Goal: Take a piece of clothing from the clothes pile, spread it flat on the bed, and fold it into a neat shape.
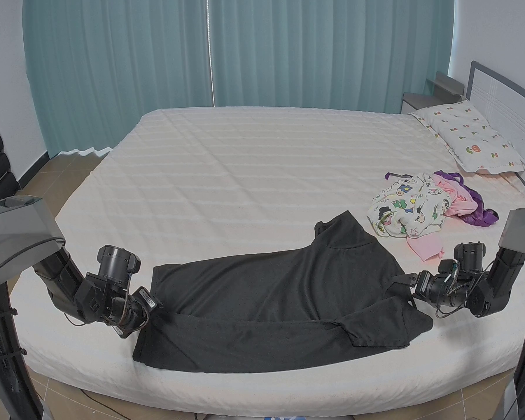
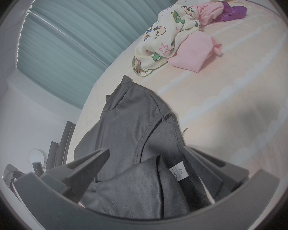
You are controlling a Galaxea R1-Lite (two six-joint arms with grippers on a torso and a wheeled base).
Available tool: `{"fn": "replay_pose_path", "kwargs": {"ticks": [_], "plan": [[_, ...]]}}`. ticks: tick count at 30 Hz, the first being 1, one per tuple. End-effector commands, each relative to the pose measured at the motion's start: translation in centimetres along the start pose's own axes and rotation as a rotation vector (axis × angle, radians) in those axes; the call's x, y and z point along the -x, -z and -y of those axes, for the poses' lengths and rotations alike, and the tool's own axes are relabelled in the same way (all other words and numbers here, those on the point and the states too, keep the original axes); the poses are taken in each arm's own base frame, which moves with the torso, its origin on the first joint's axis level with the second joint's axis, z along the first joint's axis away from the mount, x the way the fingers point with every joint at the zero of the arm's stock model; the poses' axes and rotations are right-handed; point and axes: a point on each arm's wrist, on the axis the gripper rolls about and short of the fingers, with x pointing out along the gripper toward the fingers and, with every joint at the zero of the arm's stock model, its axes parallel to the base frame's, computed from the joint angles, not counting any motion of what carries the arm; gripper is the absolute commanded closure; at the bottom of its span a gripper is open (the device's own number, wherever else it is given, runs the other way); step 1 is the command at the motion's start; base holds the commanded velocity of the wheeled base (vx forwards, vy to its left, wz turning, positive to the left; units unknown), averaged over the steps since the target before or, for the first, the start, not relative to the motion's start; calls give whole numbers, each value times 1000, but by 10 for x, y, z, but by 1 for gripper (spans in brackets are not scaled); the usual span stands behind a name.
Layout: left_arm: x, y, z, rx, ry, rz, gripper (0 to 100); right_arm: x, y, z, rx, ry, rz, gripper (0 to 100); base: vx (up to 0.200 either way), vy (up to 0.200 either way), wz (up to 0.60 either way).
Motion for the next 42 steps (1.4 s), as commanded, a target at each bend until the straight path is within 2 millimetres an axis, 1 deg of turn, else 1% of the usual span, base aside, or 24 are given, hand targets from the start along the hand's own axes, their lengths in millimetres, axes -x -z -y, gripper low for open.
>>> {"fn": "replay_pose_path", "kwargs": {"ticks": [1, 2, 3, 4, 5, 7, 8, 9, 10, 11, 13, 16, 18, 22, 26, 33, 35, 42], "plan": [[6, -2, 1, 9, 30, -10, 0, 22, -6, -17, -53, -11, 41, 0, 0, 0, 0], [16, -6, 2, 17, 72, -19, 0, 34, -1, -28, -99, -9, 49, 0, 0, 0, 0], [19, -7, 2, 19, 80, -23, 0, 37, 2, -31, -110, -8, 47, 0, 0, 0, 0], [28, -9, 2, 23, 119, -39, 0, 45, 14, -38, -147, 16, 39, 0, 0, 0, 0], [31, -9, 2, 23, 134, -48, 0, 48, 21, -41, -162, 30, 31, 0, 0, 0, 0], [39, -10, 2, 24, 172, -68, 0, 55, 41, -49, -204, 70, 10, 0, 0, 0, 0], [40, -11, 3, 24, 183, -76, 0, 56, 48, -51, -216, 85, -3, 0, 0, 0, 0], [40, -11, 3, 24, 184, -77, 0, 56, 49, -51, -219, 88, -4, 0, 0, 0, 0], [41, -11, 2, 26, 193, -94, 0, 58, 63, -55, -238, 121, -26, 0, 0, 0, 0], [41, -10, 0, 27, 194, -103, 0, 59, 70, -55, -239, 146, -32, 0, 0, 0, 0], [41, -9, 0, 27, 196, -109, 0, 59, 72, -55, -237, 157, -31, 0, 0, 0, 0], [41, -9, 0, 27, 214, -138, 0, 62, 82, -52, -228, 193, -56, 0, 0, 0, 0], [41, -8, 0, 25, 216, -142, 0, 62, 86, -55, -217, 194, -64, 0, 0, 0, 0], [41, -8, 0, 26, 214, -143, 0, 60, 84, -56, -213, 189, -59, 0, 0, 0, 0], [41, -9, 0, 27, 216, -141, 0, 58, 87, -56, -207, 194, -69, 0, 0, 0, 0], [40, -9, 0, 27, 214, -140, 0, 53, 90, -52, -193, 219, -81, 0, 0, 0, 0], [39, -9, -1, 28, 211, -142, 0, 47, 90, -51, -193, 222, -88, 0, 0, 0, 0], [40, -10, -1, 32, 212, -137, 0, 39, 89, -52, -188, 215, -91, 0, 0, 0, 0]]}}
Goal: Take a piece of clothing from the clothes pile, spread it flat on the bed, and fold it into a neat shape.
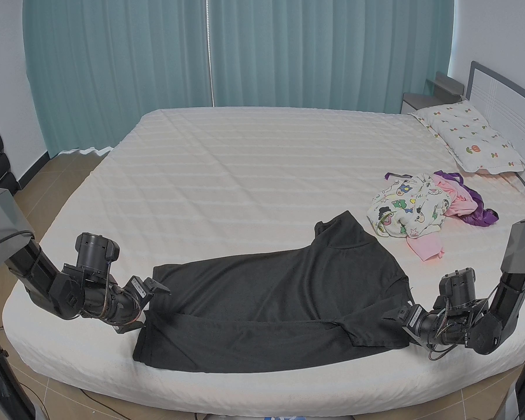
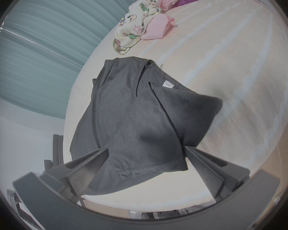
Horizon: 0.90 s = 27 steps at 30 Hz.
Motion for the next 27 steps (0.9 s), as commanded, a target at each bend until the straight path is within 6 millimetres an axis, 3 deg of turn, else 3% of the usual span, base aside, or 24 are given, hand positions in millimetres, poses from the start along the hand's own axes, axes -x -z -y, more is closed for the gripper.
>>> {"fn": "replay_pose_path", "kwargs": {"ticks": [1, 13, 14, 27], "plan": [[-1, -1, -1, 3, -2, 1, 0, -8, 1, 1, 1, 10, -14, 0, 0, 0, 0], [-1, -3, -1, 7, -2, 6, 0, -9, 5, 3, 7, 24, -27, 0, 0, 0, 0], [-1, -3, -1, 7, -2, 6, 0, -9, 5, 3, 6, 24, -27, 100, 0, 0, 0], [-1, -3, -1, 8, -2, 6, 0, 9, 8, 7, 6, 31, -27, 100, 0, 0, 0]]}}
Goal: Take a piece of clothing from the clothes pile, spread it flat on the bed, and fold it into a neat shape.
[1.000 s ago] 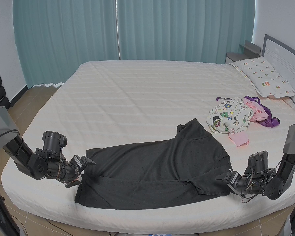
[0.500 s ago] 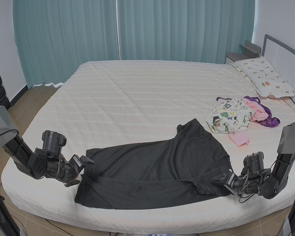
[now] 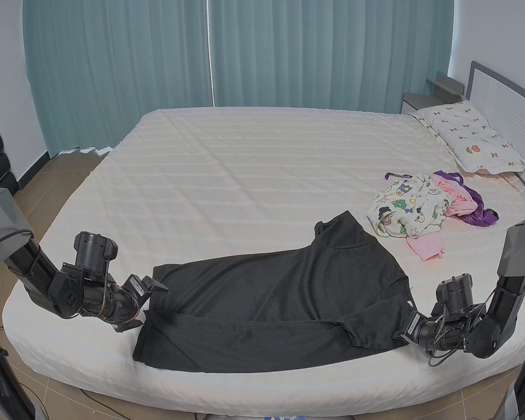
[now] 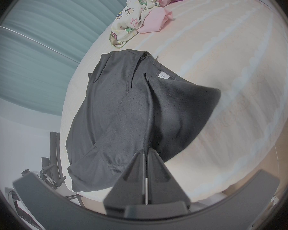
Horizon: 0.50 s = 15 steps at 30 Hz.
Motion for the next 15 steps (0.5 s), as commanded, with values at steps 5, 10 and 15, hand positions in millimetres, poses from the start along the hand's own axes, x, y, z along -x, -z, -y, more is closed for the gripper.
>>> {"fn": "replay_pose_path", "kwargs": {"ticks": [5, 10, 15], "plan": [[0, 0, -1, 1, -3, -2, 0, 11, -4, 3, -8, -5, 26, 100, 0, 0, 0], [0, 0, -1, 2, -4, -2, 0, 13, -12, 8, 18, 2, 49, 100, 0, 0, 0], [0, 0, -1, 2, -4, -2, 0, 13, -13, 8, 22, 0, 50, 100, 0, 0, 0]]}}
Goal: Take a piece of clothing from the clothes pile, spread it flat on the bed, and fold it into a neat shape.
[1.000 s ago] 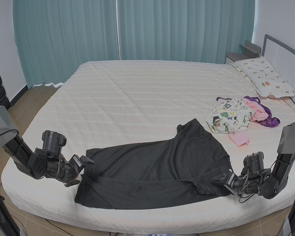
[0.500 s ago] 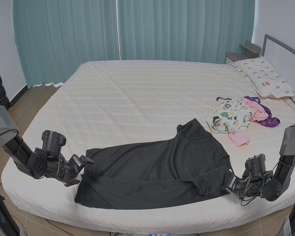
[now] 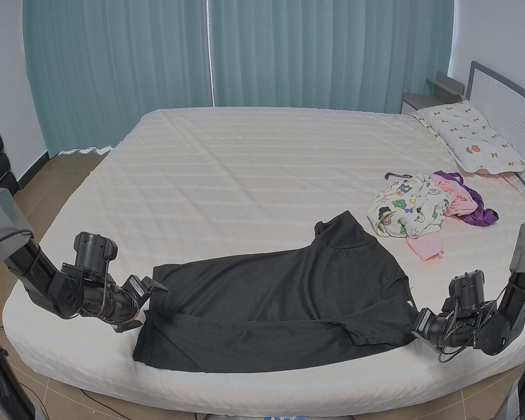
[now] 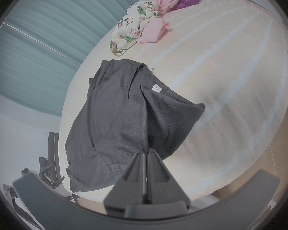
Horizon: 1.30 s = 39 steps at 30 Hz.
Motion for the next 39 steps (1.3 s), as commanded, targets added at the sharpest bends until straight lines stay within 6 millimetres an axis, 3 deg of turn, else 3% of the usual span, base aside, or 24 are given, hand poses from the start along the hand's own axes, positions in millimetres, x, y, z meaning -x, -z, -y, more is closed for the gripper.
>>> {"fn": "replay_pose_path", "kwargs": {"ticks": [1, 8, 9, 16, 25, 28, 31, 39], "plan": [[-1, 0, 0, 1, -2, -1, 0, 0, 0, 0, -1, 1, 1, 100, 0, 0, 0], [0, 0, 0, -2, 0, -1, 0, 0, -3, 4, 17, 14, 8, 100, 0, 0, 0], [1, 1, 0, -3, 1, 0, 0, 0, -3, 5, 24, 16, 3, 0, 0, 0, 0], [4, 1, 2, -11, 12, 5, 0, 0, -9, -1, 32, -11, 31, 0, 0, 0, 0], [4, 4, 0, -21, -16, 9, 0, 15, -22, -23, 59, -106, 117, 0, 0, 0, 0], [6, 9, -9, -72, -53, -7, 0, 13, -21, -23, 62, -114, 108, 0, 0, 0, 0], [6, 18, -33, -228, -121, -57, 0, 10, -17, -20, 61, -104, 77, 0, 0, 0, 0], [2, 28, -47, -307, -112, -90, 0, 11, -12, -15, 70, -89, 58, 0, 0, 0, 0]]}}
